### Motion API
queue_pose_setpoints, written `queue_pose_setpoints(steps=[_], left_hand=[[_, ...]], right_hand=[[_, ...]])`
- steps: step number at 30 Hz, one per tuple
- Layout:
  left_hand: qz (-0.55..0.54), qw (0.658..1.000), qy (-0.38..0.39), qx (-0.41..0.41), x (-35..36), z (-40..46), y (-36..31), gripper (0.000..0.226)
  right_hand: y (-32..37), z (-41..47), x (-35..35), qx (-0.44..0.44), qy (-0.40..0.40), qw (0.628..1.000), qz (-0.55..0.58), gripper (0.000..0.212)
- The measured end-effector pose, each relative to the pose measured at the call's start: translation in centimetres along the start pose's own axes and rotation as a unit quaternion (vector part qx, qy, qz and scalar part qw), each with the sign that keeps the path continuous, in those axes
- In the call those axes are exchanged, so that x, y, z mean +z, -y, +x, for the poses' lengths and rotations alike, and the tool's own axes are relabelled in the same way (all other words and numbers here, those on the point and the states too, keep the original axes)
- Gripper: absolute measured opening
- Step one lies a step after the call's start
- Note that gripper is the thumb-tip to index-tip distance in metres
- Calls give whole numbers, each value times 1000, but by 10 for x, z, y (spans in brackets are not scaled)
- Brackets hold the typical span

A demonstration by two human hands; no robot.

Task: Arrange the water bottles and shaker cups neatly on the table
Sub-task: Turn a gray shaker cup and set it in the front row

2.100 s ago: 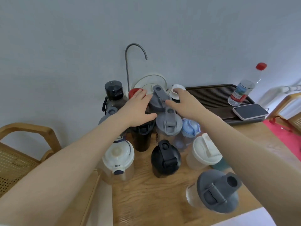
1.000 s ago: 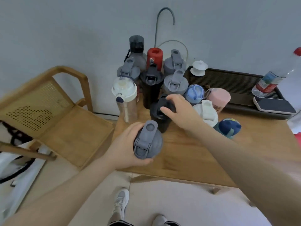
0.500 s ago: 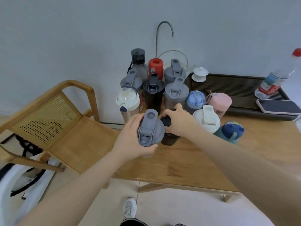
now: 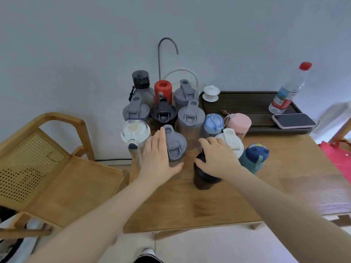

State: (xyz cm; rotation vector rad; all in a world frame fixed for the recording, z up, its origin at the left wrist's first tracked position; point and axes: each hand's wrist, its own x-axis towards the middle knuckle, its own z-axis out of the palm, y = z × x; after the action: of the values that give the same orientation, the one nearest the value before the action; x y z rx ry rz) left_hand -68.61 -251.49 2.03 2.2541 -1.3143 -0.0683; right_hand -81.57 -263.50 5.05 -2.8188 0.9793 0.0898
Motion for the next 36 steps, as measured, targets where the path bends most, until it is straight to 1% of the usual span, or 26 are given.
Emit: queue_pose_setpoints(steps=[2,4,6,7,8,10,11,13,15,17,21,24,26,29,32,34,36], left_hand=[[-10,998,-9,55,-16,0,4,101],[-8,995,-34,91,-35,8,14,85],[31,993,-57,103,-51,23,29,80],[51,993,-44,96,-58,32,37,82],[67,994,-11,81,-64,39,45,85],[94,991,79,59,-71,51,62,92],[108,986,114,63,-72,55,69,94],[114,979,149,85,-75,59,80,95],[108,976,156,107,-76,62,85,92],[109,975,143,129,-75,64,88,91],[92,981,105,135,-68,61,92,83],[78,985,81,130,-64,59,90,78],[76,986,75,128,-64,59,92,77],[64,986,72,136,-65,60,94,75],[94,982,82,140,-67,60,92,77],[120,979,73,149,-68,57,89,80],[120,972,21,201,-67,55,83,78]], right_hand=[[8,2,-8,-36,-17,997,60,76],[21,9,-15,-84,-14,990,115,92],[35,20,-15,-114,16,988,102,107],[41,26,-14,-126,29,989,69,113],[45,33,-13,-138,35,989,25,117],[49,45,-14,-166,48,984,-50,121],[50,50,-15,-177,64,980,-69,122],[50,57,-18,-185,104,974,-77,121],[52,59,-17,-171,107,977,-67,118],[57,58,-12,-124,74,987,-66,115],[78,62,2,19,4,999,-51,112],[96,70,7,75,-27,997,-14,108],[103,73,11,97,-47,994,0,107],[108,73,13,120,-51,991,14,109],[104,65,8,107,-62,992,-4,109],[90,56,-2,92,-105,990,27,97],[61,45,-10,88,-155,981,81,72]])
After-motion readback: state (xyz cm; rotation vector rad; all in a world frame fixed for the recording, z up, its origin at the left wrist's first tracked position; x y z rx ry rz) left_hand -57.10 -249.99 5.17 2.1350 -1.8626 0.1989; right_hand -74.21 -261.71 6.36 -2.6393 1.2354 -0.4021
